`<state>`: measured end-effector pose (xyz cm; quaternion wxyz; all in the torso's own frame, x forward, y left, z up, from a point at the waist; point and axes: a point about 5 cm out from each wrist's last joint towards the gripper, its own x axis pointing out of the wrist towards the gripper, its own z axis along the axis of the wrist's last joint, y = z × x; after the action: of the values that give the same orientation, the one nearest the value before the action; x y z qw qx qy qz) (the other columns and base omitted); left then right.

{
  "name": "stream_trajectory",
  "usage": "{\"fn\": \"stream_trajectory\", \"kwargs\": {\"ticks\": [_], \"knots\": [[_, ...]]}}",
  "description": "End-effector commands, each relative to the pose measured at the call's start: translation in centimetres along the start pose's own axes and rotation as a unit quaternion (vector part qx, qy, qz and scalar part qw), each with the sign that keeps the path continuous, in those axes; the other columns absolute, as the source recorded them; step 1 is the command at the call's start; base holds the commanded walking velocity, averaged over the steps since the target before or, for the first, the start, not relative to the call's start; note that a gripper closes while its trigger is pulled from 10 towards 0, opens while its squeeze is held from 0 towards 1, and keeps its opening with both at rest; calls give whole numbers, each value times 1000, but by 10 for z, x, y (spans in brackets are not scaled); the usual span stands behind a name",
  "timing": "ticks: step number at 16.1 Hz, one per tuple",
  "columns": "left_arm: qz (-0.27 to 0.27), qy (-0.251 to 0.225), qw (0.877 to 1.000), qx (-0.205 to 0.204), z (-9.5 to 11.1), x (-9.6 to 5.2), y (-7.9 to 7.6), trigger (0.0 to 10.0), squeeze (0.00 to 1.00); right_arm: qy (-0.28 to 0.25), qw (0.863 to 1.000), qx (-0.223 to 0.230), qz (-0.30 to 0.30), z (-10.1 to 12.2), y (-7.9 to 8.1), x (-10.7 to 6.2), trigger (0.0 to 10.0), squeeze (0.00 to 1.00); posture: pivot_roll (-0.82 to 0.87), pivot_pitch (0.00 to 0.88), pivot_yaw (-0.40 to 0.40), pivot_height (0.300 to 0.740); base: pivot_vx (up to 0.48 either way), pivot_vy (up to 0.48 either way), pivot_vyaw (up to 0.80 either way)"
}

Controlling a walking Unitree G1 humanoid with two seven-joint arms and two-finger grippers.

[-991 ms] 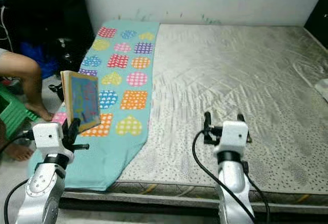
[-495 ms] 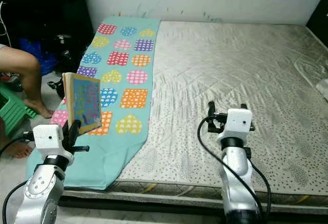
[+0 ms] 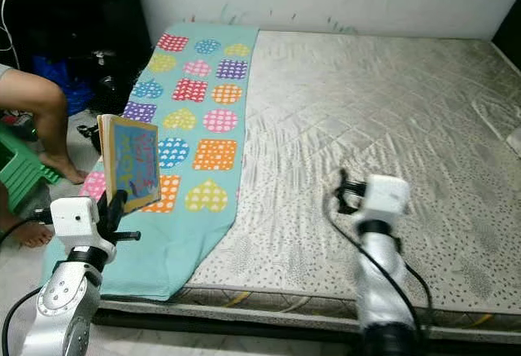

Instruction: Clean up the room

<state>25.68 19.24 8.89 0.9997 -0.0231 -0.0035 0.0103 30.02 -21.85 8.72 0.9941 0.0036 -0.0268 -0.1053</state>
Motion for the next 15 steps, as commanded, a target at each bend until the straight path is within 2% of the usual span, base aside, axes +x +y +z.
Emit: {"fn": "stream_trajectory", "kwargs": {"ticks": [1,5,7,9,10,13,15], "knots": [[-11,-17,1000,6,9,1,-1,10000,0,-2,1000,5,5,-2,0,-3,10000,0,-34,110,12,740,0,0,0],[-12,-18,1000,7,9,0,-1,10000,0,0,1000,-2,4,-7,-10,-9,10000,0,-32,112,20,740,0,0,0],[-14,-17,1000,9,10,2,-1,10000,0,18,999,-29,-11,-15,-37,-13,10000,0,-35,114,22,740,0,0,0],[-13,-17,1000,8,10,3,-1,10000,0,32,998,-35,-38,-18,-59,-14,10000,0,-34,113,23,740,0,0,0],[-12,-18,1000,7,10,3,0,10000,0,30,998,-31,-46,-15,-65,-12,10000,0,-39,111,26,740,0,0,0],[-12,-17,1000,6,10,5,0,10000,0,26,998,-35,-48,-12,-70,-9,10000,0,-43,109,26,740,0,0,0],[-11,-18,1000,4,10,6,0,10000,0,30,997,-40,-60,-15,-81,-9,10000,0,-42,107,30,740,0,0,0]]}}
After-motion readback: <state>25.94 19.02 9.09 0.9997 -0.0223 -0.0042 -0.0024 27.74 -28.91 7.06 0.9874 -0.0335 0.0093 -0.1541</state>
